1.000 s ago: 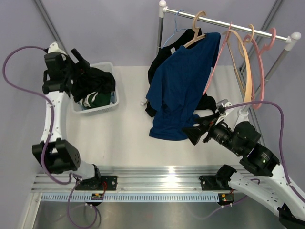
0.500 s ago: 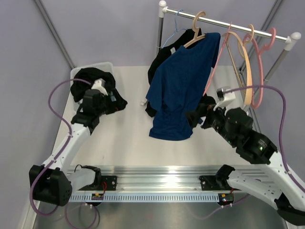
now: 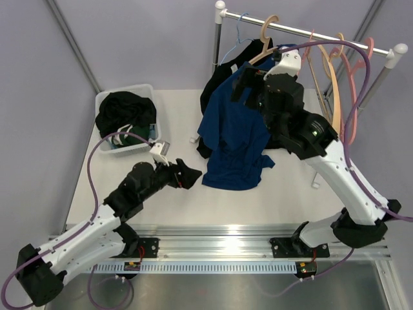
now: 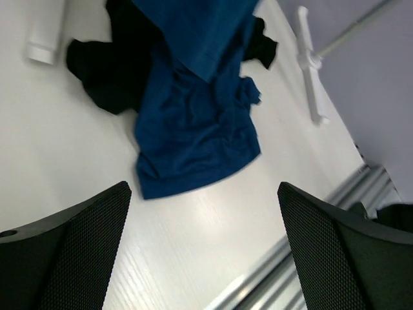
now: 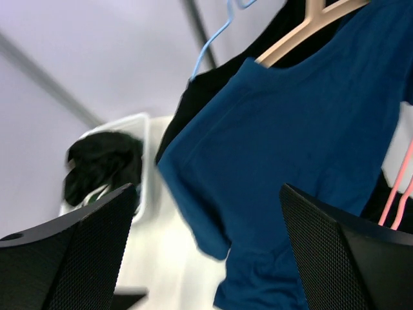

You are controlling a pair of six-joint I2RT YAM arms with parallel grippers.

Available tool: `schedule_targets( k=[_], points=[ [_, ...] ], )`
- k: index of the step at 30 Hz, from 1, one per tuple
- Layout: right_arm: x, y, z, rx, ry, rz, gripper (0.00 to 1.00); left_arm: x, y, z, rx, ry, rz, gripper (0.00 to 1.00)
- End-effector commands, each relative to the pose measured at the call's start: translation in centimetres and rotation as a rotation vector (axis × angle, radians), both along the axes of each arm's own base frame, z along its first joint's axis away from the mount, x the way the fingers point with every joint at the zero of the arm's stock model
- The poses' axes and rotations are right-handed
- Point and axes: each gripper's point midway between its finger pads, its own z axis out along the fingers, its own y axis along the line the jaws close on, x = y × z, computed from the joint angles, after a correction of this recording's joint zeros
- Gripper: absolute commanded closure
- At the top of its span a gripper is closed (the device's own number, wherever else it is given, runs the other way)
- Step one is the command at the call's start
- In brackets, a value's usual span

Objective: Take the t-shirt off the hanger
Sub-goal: Pick up the hanger from the clothesline.

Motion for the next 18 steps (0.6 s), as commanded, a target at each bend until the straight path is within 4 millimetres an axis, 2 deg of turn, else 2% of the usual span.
schedule_targets(
  k=[1, 4, 6, 10, 14, 18],
  points=[
    [2.6, -2.2, 1.0, -0.011, -0.041, -0.240, 0.01, -1.3, -0.6, 1.1, -0.107, -0.081, 0.006, 0.01],
    [4.5, -1.9, 1.0, -0.016, -0.051, -0.330, 0.00, -2.7, -1.1, -0.1, -0.101, -0.084, -0.039, 0.01],
    [5.9, -1.2, 0.6, -0.035, -0.050, -0.367, 0.01, -2.8, -0.9, -0.6, -0.080, -0.096, -0.047, 0.01],
    [7.7, -1.3, 0.2, -0.104, -0.056, -0.476, 0.00, -3.5, -0.5, -1.7, -0.056, -0.090, -0.061, 0.01],
    [9.5, -2.0, -0.9, -0.124, -0.037, -0.534, 0.01, -4.4, -0.5, -1.1, -0.083, -0.109, -0.098, 0.01],
    [10.8, -1.9, -3.0, -0.153, -0.001, -0.546, 0.01, -4.7, 0.1, -0.5, -0.107, -0.129, -0.085, 0.01]
  ],
)
